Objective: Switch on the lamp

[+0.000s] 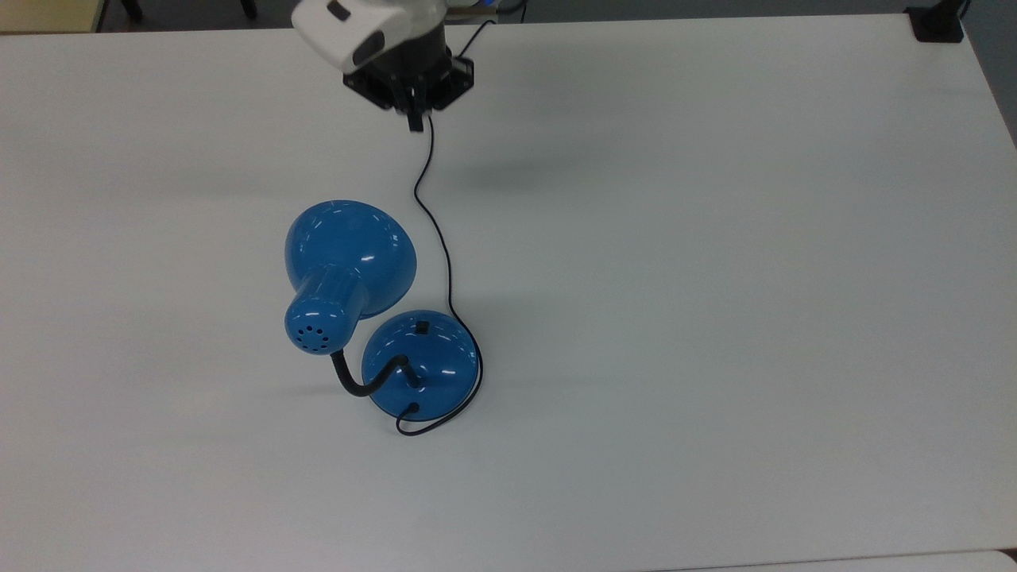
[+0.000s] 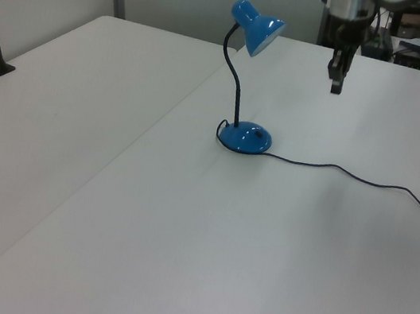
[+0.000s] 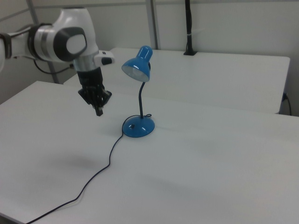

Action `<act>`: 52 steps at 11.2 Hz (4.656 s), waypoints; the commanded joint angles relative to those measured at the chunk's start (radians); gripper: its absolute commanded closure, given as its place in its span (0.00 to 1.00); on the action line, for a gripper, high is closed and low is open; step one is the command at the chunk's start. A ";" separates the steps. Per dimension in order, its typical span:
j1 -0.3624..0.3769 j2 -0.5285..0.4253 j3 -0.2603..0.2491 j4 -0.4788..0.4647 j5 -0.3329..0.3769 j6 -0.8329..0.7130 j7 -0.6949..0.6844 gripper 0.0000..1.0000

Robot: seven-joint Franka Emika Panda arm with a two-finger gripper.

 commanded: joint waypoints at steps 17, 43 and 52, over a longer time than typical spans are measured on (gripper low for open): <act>-0.002 0.336 0.001 -0.025 -0.048 0.780 0.035 1.00; 0.039 0.157 0.002 -0.076 -0.084 0.393 0.035 1.00; 0.057 -0.029 -0.012 0.051 -0.079 -0.062 0.117 0.00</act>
